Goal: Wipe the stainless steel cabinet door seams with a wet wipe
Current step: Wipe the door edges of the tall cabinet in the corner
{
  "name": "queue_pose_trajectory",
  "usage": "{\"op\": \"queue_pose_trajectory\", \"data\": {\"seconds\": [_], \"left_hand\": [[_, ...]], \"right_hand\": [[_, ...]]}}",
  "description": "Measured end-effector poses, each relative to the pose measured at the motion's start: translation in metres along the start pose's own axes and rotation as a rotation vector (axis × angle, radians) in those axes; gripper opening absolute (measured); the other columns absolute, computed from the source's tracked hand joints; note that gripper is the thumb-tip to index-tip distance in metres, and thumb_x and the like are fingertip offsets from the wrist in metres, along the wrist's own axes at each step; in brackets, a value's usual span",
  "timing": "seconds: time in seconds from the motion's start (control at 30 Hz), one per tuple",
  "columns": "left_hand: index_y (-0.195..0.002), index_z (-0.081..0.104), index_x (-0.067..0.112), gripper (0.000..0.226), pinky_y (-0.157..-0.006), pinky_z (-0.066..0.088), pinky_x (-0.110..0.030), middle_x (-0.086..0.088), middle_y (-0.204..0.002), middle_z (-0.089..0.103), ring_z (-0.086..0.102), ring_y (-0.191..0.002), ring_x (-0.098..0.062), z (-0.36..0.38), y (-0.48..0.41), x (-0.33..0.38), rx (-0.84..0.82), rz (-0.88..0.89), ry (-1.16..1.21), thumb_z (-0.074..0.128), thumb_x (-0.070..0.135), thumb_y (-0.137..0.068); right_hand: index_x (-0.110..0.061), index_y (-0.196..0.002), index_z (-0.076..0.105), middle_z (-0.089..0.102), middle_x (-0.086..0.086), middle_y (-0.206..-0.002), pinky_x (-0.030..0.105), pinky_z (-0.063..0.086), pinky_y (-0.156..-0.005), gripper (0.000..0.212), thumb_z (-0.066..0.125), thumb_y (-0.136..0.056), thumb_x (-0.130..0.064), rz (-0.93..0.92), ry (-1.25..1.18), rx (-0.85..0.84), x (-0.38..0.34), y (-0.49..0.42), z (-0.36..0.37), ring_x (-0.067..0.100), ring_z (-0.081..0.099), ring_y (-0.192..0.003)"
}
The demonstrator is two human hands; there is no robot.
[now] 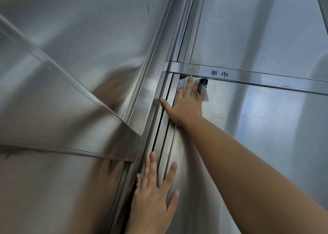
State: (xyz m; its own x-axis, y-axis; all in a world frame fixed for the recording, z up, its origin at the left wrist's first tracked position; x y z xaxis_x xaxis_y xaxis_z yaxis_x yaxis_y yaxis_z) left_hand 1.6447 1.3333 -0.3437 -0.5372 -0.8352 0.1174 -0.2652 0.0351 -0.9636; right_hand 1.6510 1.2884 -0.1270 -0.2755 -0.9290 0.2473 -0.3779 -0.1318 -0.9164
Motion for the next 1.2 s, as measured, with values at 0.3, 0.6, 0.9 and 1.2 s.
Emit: {"op": "queue_pose_trajectory", "data": {"seconds": [0.3,0.6,0.9,1.2], "left_hand": [[-0.130,0.050,0.027,0.058,-0.086,0.043,-0.046,-0.023,-0.137,0.040,0.023,-0.134,-0.025,0.001,0.001,-0.002,0.057,0.023,0.024,0.035,0.047,-0.078],[-0.129,0.053,0.026,0.057,-0.086,0.044,-0.045,-0.024,-0.137,0.042,0.031,-0.129,-0.037,0.000,0.004,-0.002,0.012,0.002,0.013,0.035,0.046,-0.079],[-0.141,0.027,0.038,0.056,-0.100,0.032,-0.051,-0.024,-0.151,0.013,0.020,-0.134,-0.046,0.003,0.002,0.000,-0.079,0.017,0.015,0.034,0.050,-0.086],[-0.127,0.055,0.028,0.058,-0.079,0.050,-0.045,-0.023,-0.134,0.047,0.051,-0.114,-0.042,0.003,0.002,-0.004,-0.093,-0.015,0.008,0.035,0.047,-0.076]], "right_hand": [[-0.003,-0.148,0.002,-0.022,0.024,-0.150,0.057,-0.013,-0.108,0.090,0.012,-0.088,-0.069,0.002,0.025,0.051,-0.007,0.018,0.011,0.037,-0.022,-0.139],[0.000,-0.147,0.000,-0.022,0.022,-0.151,0.057,-0.009,-0.109,0.099,0.016,-0.084,-0.075,-0.003,0.034,0.001,-0.005,0.007,0.003,0.036,-0.021,-0.139],[-0.002,-0.148,0.000,-0.022,0.022,-0.151,0.055,-0.014,-0.108,0.097,0.011,-0.084,-0.074,-0.003,-0.022,0.037,-0.010,0.026,0.012,0.036,-0.023,-0.139],[0.003,-0.146,0.002,-0.025,0.016,-0.152,0.051,0.003,-0.114,0.097,0.027,-0.087,-0.070,-0.005,-0.178,-0.011,-0.002,-0.007,-0.007,0.030,-0.025,-0.139]]}}
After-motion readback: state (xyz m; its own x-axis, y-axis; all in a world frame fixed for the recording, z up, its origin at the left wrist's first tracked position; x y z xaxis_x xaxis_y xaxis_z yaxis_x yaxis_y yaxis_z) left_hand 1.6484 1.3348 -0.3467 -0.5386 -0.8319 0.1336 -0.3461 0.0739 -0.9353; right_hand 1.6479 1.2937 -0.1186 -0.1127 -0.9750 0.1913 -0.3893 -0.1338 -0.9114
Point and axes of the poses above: each hand's wrist, its own y-axis away from the middle knuckle, its own z-axis out of the palm, x = y × z, the point moved 7 cm from there along -y, towards the middle knuckle
